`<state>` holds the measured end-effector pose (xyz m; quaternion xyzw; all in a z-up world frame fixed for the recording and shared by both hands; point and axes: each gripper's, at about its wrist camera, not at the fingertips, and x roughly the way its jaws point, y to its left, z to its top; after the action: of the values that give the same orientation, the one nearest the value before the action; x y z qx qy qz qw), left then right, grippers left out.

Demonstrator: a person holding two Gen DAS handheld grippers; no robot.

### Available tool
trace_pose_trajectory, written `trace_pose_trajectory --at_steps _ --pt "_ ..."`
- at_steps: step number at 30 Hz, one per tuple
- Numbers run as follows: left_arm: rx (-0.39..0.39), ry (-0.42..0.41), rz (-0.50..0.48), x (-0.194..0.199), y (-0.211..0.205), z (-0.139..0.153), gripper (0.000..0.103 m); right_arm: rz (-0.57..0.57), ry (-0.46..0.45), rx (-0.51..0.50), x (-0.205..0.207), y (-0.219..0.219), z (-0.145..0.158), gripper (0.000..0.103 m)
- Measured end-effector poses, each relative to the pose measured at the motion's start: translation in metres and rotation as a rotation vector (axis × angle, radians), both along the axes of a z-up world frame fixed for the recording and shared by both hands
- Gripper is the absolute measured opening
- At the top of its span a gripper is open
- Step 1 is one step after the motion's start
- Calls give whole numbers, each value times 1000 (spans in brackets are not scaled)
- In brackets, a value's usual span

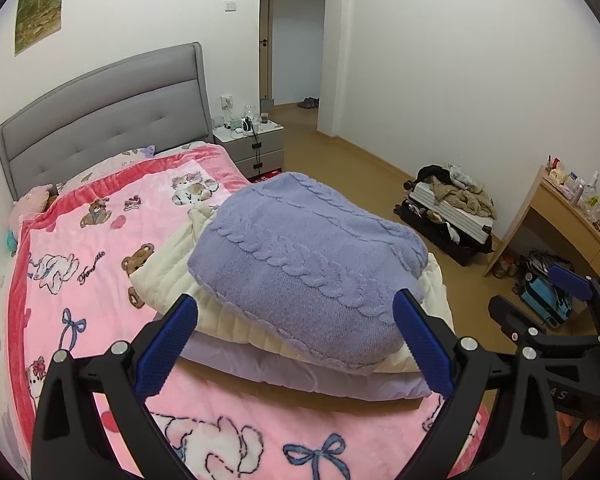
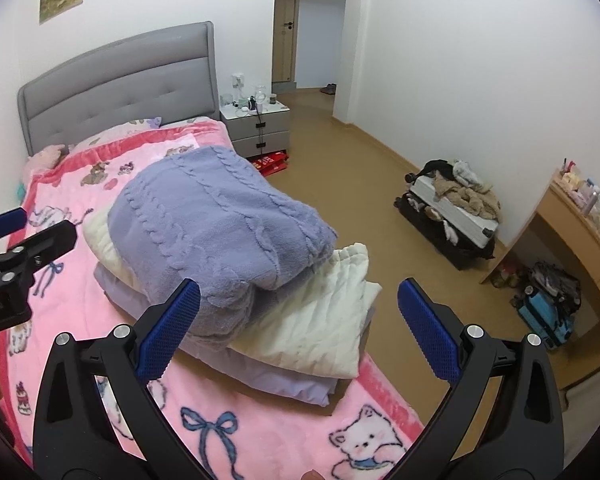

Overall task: Fold large clothes
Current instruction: 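Open both grippers and withdraw them from the stacked cardigan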

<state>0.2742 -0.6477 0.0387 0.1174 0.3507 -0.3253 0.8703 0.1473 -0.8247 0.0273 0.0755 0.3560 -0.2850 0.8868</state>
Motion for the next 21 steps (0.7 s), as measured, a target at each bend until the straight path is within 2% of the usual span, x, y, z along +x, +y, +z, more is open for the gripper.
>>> trace_pose_trajectory --at_steps 5,21 --pt "-5 10 -10 0 2 1 96 17 -18 31 1 -2 1 95" --pt "5 -5 -12 0 5 1 96 28 -47 30 5 0 12 95"
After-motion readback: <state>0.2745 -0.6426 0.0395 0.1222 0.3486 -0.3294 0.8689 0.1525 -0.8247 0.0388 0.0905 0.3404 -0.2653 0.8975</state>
